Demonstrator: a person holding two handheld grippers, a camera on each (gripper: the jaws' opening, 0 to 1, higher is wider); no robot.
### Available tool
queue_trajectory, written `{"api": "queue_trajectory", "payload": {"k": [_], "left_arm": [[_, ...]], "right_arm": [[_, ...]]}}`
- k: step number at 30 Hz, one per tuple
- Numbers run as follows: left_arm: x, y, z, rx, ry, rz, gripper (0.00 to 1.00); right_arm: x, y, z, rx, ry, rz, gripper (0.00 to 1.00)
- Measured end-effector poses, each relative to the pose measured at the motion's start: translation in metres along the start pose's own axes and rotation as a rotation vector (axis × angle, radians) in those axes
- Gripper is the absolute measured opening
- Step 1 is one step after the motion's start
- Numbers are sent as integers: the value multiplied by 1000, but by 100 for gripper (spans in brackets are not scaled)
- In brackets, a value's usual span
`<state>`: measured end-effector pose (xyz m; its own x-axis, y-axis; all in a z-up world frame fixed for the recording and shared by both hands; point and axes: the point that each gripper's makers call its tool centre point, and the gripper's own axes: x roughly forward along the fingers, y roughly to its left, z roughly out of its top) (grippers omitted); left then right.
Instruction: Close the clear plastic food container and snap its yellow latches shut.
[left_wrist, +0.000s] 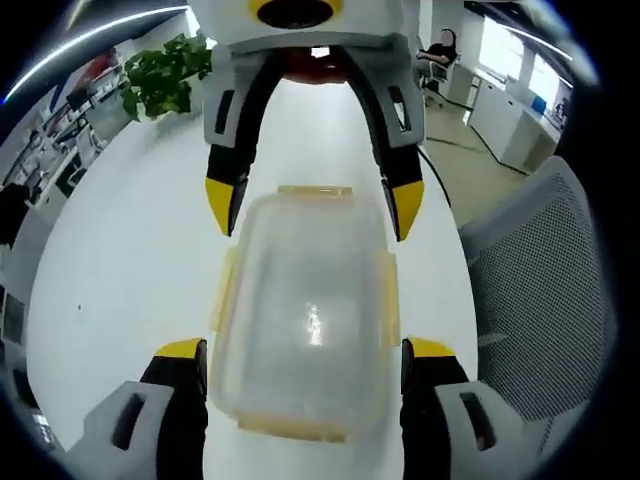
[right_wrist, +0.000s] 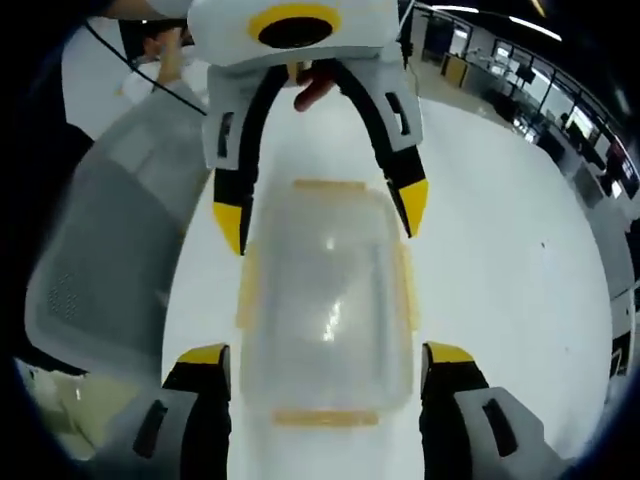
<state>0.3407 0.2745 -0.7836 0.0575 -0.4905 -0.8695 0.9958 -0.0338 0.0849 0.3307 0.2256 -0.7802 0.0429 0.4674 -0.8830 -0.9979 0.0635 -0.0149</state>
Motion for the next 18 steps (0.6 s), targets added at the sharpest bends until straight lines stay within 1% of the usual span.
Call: {"api": "queue_trajectory", "payload": {"k": [1,3,6,9,13,18], "left_arm": [[1,-1,-3,6,12,-4,80],[3,-2,-4,16,17,-12,80],[5,0,-2,31,18,-12,80],[8,1,-3,43,27,-9,79],[12,0,-4,64,45,-4,81],[15,1,-4,59,67,2,82]], "right_arm": [[1,0,0,-1,2,0,78],[3,0,-1,-12,17,-4,78],[8,2,-2,-16,32,3,78],[10,-1,-4,-30,50,-9,77],[11,-2,-5,-14,56,-2,77],[12,-2,-6,-3,61,2,77]]}}
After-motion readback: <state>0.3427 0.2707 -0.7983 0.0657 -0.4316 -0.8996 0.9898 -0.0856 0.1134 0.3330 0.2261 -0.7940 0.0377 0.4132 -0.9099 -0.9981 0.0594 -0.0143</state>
